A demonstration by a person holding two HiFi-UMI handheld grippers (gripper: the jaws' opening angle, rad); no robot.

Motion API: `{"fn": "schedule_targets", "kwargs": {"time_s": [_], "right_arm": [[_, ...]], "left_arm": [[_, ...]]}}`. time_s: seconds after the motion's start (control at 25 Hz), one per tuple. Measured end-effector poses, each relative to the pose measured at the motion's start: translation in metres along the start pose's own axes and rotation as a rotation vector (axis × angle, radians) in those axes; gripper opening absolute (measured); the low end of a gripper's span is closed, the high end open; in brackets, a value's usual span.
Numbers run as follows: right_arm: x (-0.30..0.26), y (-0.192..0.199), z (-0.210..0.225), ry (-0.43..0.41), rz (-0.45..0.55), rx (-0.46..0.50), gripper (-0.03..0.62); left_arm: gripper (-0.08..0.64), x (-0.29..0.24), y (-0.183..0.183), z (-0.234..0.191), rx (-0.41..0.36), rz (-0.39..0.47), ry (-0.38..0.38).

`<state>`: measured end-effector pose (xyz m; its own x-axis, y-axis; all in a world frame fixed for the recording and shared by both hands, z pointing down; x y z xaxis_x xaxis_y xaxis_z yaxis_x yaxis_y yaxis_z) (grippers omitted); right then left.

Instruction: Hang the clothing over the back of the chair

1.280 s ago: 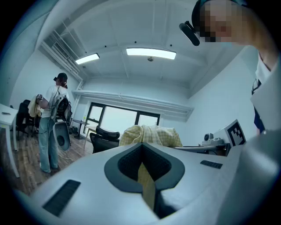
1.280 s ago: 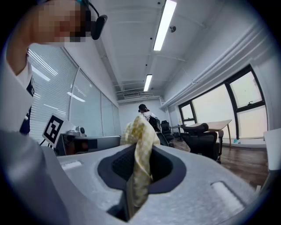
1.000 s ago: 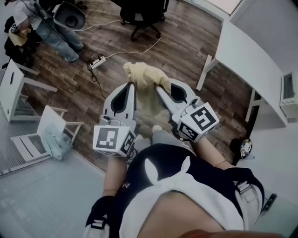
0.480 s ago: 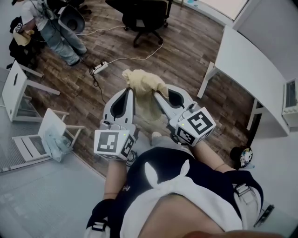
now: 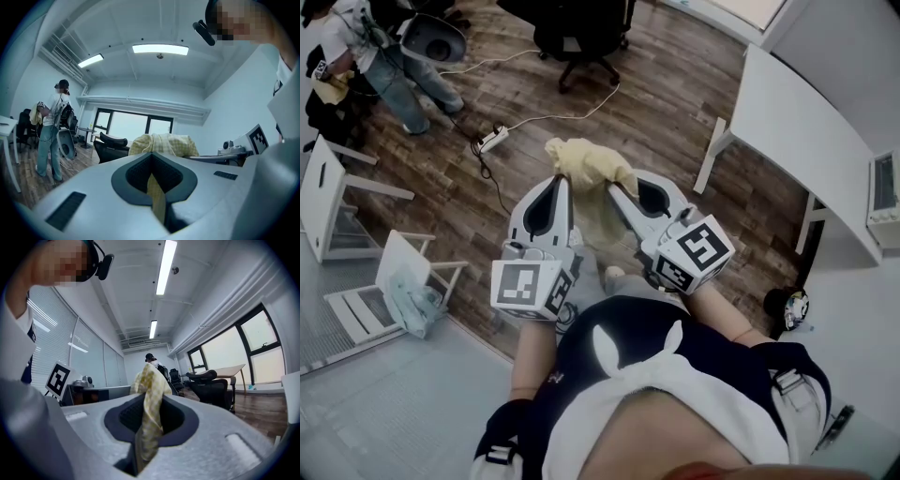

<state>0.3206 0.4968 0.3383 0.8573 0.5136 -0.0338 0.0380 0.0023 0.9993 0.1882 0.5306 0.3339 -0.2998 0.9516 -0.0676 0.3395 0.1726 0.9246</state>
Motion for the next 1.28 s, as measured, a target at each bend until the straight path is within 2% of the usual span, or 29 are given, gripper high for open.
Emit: {"fn": "schedule_targets", "kwargs": {"time_s": [0.24,0.4,0.76,1.12,1.28], "right_arm": [[-0.044,0.004,0.016,0.029,-0.029,0.001,0.057],[-0.084,0.006,0.026,0.050,-0.047,0.001,0.057],[-0.182,-0.001,0.047,0.090,-0.057,0.005,0.057],[-0.258,-0.002,0.053,0.141,-0.074,0.002,0.057],[-0.280,-0.003,0.048,0.164,-0.075,-0.001,0.057]], "left_arm": [[0.005,-0.033,-0.016,-0.045,0.021,-0.004,0.023],[0.005,-0.053,-0.034,-0.081,0.004,-0.009,0.044],[0.005,-0.099,-0.069,-0.167,0.029,-0.019,0.086],[0.005,-0.122,-0.097,-0.237,0.031,-0.033,0.121],[0.005,-0.120,-0.101,-0.259,0.059,-0.017,0.136]]}}
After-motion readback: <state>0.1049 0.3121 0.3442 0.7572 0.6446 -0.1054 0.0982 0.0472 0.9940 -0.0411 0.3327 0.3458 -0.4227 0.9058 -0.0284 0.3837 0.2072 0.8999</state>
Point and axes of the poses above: the fingertips, and each gripper's own axes: x backward along the fingers, z to its right, y out of its underside, the point moved 5 cm from there along x, backward along the fingers, and after that the axes turned 13 degrees about x, right-handed, at the moved point
